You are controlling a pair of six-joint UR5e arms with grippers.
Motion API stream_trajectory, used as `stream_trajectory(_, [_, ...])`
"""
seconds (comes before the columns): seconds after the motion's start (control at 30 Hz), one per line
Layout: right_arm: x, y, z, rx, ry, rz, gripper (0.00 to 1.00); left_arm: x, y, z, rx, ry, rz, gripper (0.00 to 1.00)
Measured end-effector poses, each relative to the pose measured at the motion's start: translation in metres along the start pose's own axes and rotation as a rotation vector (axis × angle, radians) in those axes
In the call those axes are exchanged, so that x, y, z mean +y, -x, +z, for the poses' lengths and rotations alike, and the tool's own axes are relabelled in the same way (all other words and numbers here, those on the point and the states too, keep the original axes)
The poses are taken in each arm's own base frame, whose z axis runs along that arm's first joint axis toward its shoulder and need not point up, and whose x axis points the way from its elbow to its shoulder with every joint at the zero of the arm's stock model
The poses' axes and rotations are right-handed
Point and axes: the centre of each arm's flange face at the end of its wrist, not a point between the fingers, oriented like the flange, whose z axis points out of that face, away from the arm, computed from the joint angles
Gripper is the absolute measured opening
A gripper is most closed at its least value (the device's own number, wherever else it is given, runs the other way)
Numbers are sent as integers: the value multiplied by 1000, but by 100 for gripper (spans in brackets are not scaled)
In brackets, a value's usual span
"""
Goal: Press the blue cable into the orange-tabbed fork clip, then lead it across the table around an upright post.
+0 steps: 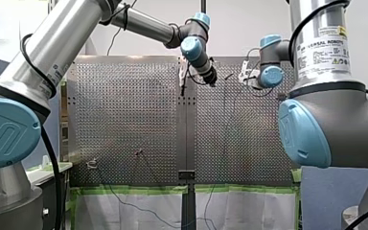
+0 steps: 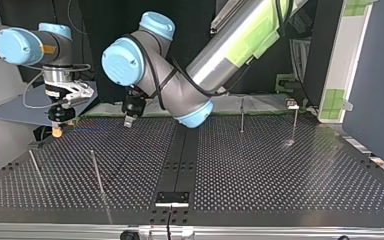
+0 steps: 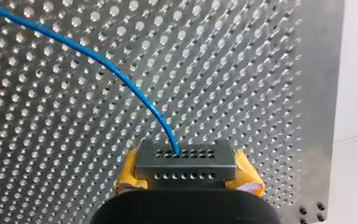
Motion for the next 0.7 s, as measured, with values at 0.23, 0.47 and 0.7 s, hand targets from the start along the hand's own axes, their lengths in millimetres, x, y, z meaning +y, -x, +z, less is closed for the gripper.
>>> stream_trajectory(0.23, [-12,-4,-7,-14,-22,-5,0,-7,-6,2,11,-74,-77,100])
stream_trajectory(0.47, [-31,-7,-15,-25,-64,-6,0,-16,-2,7,-25,-150,-162,100])
stream_trajectory(0.7, [-48,-16,-24,-25,-109,3,0,-8,-17,11,4,-140,-230,100])
